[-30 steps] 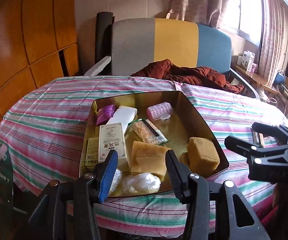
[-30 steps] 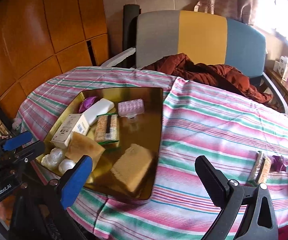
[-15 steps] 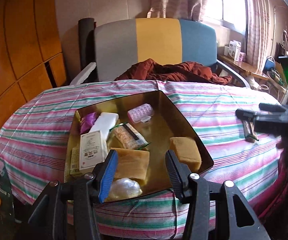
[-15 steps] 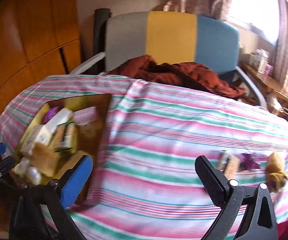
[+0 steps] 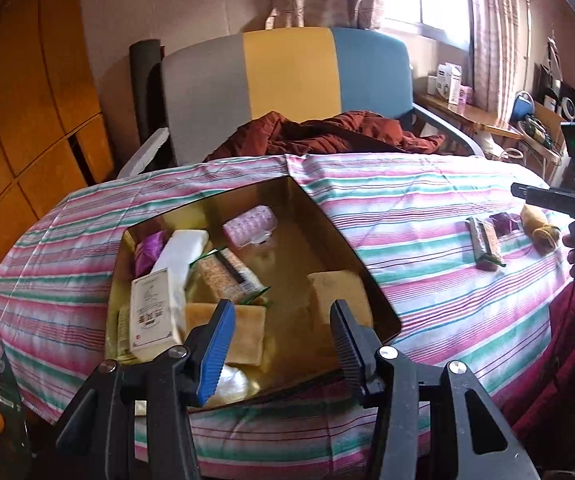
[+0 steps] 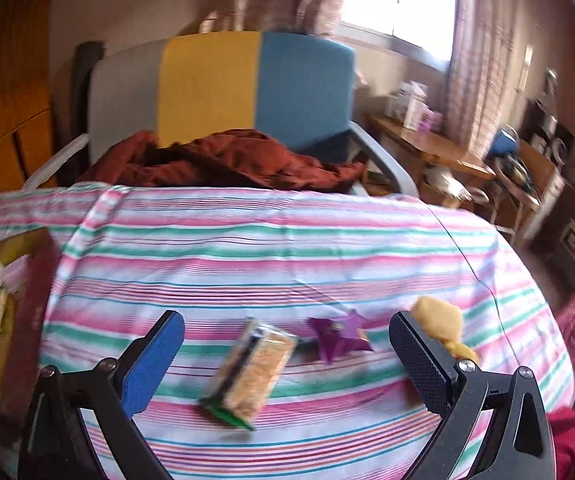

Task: Organize objects
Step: 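Move both tools from the tray back toward the granola bar and purple packet, then grasp the granola bar with the left tool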

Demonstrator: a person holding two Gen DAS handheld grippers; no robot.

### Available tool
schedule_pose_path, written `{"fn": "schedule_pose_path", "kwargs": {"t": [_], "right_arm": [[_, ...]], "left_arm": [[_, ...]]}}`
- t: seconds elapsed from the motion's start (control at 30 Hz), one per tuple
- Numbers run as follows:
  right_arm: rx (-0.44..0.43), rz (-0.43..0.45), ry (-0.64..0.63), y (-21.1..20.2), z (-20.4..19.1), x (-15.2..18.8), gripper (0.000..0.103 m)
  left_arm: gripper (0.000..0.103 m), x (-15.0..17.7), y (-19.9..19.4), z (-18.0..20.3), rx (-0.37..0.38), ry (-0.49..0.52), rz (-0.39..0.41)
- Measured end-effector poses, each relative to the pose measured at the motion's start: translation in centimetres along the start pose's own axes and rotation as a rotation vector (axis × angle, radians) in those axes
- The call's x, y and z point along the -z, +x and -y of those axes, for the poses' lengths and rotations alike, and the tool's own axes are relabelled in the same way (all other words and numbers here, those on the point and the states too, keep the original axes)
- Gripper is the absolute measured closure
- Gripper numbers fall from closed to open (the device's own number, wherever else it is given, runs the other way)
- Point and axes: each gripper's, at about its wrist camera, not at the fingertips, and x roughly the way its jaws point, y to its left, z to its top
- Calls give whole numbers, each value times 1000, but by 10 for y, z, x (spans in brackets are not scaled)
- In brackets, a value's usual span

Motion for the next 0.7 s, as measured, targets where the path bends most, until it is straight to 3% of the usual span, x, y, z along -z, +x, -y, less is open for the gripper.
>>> {"fn": "schedule_pose_path", "kwargs": {"t": [0.13, 0.3, 0.7], "right_arm": [[-3, -36, 212, 12, 46, 5, 0], [-3, -44, 360, 15, 73, 8, 0], [58, 30, 771, -9, 154, 33, 0]], "left_arm": [[53, -7, 3, 18, 32, 32, 0], [53, -16, 10, 46, 91, 79, -8], [52, -37, 38, 134, 262, 232, -33]]}}
